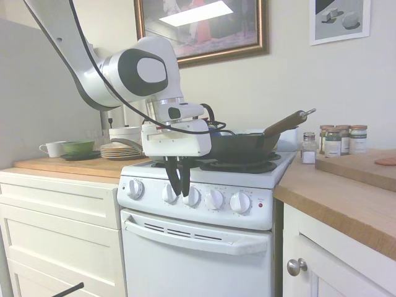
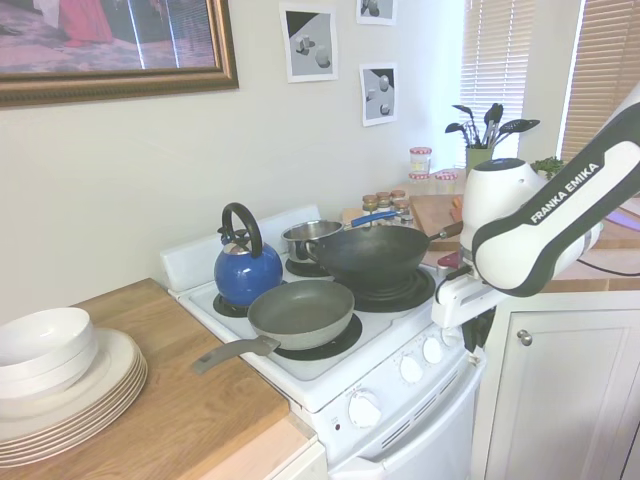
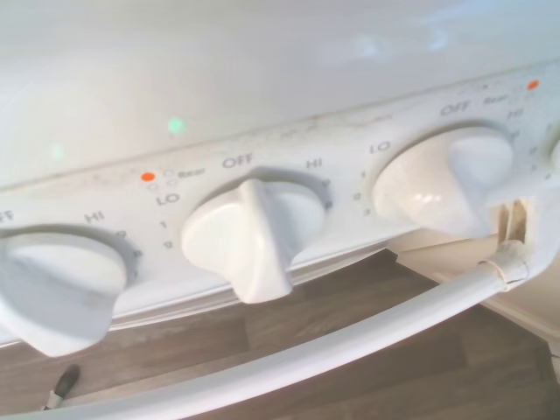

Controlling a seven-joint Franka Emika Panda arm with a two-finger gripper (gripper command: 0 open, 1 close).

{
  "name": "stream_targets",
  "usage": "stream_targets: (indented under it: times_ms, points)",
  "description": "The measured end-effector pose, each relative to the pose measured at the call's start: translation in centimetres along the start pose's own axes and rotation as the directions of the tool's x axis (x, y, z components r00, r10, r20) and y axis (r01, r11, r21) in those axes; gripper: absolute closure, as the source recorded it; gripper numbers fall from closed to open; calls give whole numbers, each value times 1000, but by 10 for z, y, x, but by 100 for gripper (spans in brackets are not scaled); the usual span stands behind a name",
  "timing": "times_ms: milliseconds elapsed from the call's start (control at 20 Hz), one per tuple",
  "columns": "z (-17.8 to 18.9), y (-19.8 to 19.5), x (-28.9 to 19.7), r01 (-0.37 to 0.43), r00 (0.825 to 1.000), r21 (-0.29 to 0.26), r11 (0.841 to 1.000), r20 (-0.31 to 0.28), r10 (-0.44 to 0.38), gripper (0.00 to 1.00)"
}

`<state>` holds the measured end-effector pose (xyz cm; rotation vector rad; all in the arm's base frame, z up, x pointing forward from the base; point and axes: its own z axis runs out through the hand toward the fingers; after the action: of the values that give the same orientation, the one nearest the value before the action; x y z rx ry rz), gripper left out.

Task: Turn on the stove on the top right

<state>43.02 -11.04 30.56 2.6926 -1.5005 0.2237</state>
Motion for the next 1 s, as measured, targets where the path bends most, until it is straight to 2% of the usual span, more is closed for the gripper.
stream_targets:
  times_ms: [1000]
  points:
    - [-10,-8,-8,31,1000,5,1000,-4,-31,0]
